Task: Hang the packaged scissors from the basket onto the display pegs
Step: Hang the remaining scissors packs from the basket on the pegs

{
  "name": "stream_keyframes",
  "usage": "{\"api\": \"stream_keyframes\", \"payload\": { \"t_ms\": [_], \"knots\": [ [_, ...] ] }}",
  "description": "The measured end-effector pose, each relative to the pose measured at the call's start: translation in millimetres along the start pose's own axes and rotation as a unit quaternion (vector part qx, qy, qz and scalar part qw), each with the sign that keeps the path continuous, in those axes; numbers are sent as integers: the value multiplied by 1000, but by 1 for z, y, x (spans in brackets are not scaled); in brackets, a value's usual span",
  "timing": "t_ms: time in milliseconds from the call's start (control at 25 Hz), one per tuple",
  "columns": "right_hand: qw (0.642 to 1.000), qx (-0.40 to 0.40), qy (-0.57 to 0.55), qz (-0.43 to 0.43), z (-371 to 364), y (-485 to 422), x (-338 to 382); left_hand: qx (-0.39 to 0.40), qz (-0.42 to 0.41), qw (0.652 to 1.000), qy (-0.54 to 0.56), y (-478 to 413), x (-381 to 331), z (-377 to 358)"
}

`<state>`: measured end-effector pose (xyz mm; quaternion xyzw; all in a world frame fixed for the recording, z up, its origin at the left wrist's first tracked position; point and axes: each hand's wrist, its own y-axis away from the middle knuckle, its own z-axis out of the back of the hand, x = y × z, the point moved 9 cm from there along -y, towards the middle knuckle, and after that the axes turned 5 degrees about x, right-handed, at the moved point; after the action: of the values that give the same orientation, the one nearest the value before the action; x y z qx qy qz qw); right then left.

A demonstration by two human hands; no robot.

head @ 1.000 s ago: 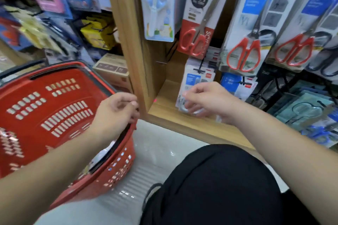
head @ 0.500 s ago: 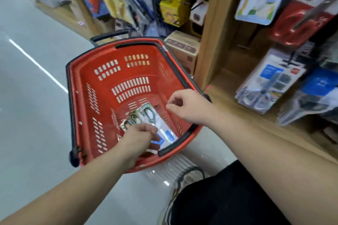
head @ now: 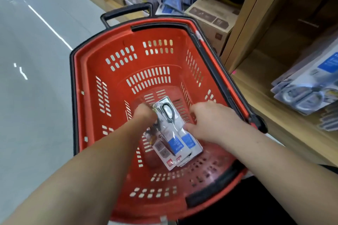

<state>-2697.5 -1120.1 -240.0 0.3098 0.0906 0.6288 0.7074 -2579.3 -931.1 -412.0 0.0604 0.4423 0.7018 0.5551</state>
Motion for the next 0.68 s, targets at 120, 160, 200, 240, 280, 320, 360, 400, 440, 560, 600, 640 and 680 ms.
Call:
{"api": "stream_keyframes", "payload": {
  "t_ms": [120, 160, 200, 240, 280, 320, 360, 400, 440, 560, 600, 640, 680],
  "knots": [
    [984, -18, -170, 52, 0, -32, 0, 10, 8, 1000, -13, -18, 10, -15],
    [976, -36, -208, 53, 0, -39, -5, 23, 13, 1000, -3, -24, 15, -19],
    [971, -52, -226, 51, -3, -44, -10, 47, 28, 998, 13, -26, 22, -25],
    [973, -62, -219, 46, -8, -47, -14, 67, 49, 996, 31, -29, 29, -32],
    [978, -59, -193, 48, -13, -49, -13, 78, 68, 994, 46, -31, 36, -37],
    [984, -45, -165, 53, -18, -51, -10, 81, 78, 992, 51, -32, 39, -39],
    [986, -27, -156, 58, -22, -52, -8, 84, 82, 992, 48, -31, 40, -40],
    [986, -16, -157, 62, -25, -53, -8, 79, 80, 993, 43, -29, 39, -39],
    [985, -17, -157, 64, -25, -54, -8, 68, 64, 995, 36, -27, 34, -35],
    [983, -45, -174, 48, -20, -58, -18, 70, -28, 994, 83, -28, 5, -34],
    [982, -48, -177, 45, -19, -58, -19, 85, -52, 991, 84, -27, -5, -38],
    [982, -50, -176, 42, -20, -58, -20, 96, -72, 991, 56, -30, -12, -44],
    [982, -53, -176, 42, -20, -57, -21, 97, -92, 991, 10, -32, -19, -47]
  ]
}}
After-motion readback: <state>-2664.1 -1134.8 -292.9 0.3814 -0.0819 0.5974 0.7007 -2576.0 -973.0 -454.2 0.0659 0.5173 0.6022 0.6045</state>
